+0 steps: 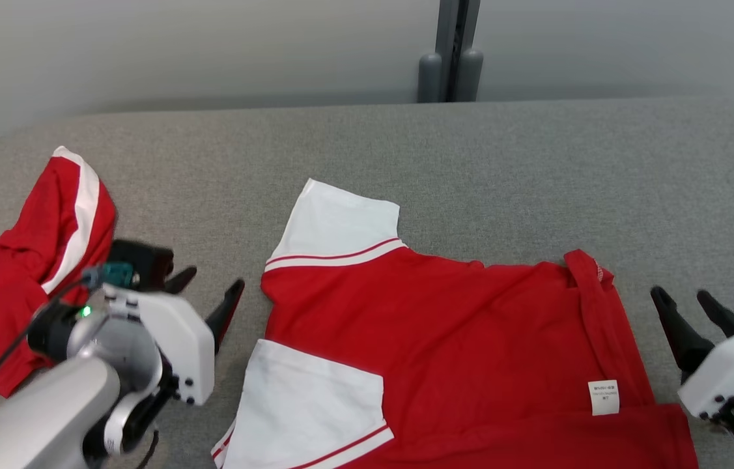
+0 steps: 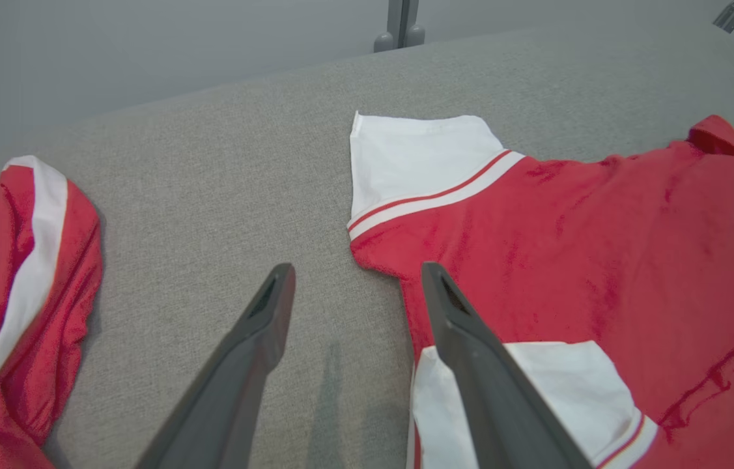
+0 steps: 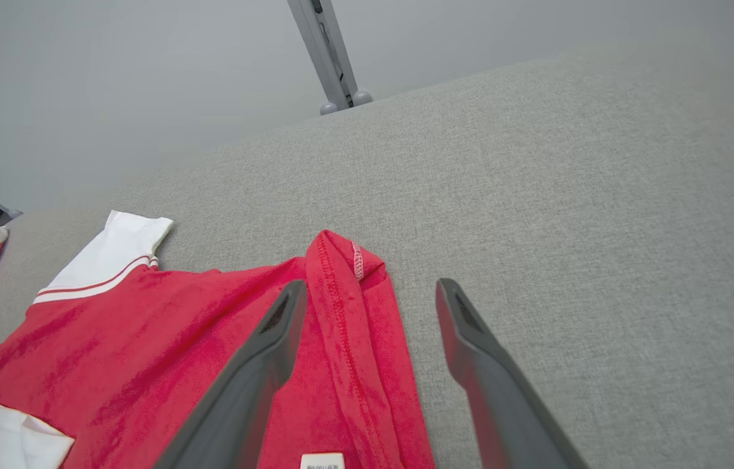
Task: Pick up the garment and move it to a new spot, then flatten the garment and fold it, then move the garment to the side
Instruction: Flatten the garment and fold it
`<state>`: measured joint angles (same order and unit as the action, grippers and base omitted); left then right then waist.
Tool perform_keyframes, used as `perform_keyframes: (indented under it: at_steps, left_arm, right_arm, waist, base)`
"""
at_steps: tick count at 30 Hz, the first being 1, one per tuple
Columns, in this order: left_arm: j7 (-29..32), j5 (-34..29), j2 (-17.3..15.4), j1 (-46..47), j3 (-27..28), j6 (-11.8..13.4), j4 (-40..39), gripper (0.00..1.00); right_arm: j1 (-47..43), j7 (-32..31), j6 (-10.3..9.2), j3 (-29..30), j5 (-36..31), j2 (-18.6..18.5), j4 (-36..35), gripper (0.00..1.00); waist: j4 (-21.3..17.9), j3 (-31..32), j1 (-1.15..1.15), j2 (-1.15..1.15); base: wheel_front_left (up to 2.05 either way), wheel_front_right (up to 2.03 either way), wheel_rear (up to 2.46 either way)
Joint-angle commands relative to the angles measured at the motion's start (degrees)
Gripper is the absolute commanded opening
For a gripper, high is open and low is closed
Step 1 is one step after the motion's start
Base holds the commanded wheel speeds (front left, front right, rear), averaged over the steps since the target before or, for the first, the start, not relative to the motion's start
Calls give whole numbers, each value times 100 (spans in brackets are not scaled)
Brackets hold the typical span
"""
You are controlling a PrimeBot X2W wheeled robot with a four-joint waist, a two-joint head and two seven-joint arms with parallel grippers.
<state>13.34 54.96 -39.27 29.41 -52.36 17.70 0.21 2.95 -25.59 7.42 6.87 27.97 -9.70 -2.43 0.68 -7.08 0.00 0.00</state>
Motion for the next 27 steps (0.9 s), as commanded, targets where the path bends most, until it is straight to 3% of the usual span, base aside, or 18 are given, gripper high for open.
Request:
perform_keyframes:
  at_steps: [1,9,17,22,27]
  left_arm:
    - [77,-17,58,264,43,-114,89,100]
    - [938,-8,603,1978,-62,-1113,1351,100]
    - [1602,52,1137,3160,-234,-1924,2629,100]
    - [1894,107,1317,3655,-292,-2246,3253,100]
    - [2051,230,1392,3942,-309,-2398,3601,100]
  right_arm:
    - [202,37,13,-84,-64,-50,75,100]
    - [1551,-181,13,-873,-514,-248,895,100]
    - [2529,-566,13,-1610,-637,-330,1739,100]
    - [2865,-516,13,-1809,-627,-313,1899,100]
    - [3054,-524,13,-1992,-556,-278,1889,100]
  waist:
    - [-12,-248,0,0]
    - [-80,-870,0,0]
    - [-254,-1451,0,0]
    - [-443,-1736,0,0]
    - [-640,-1983,0,0]
  base:
    - [0,0,0]
    - [0,0,0]
    - [0,0,0]
    - [0,0,0]
    - [0,0,0]
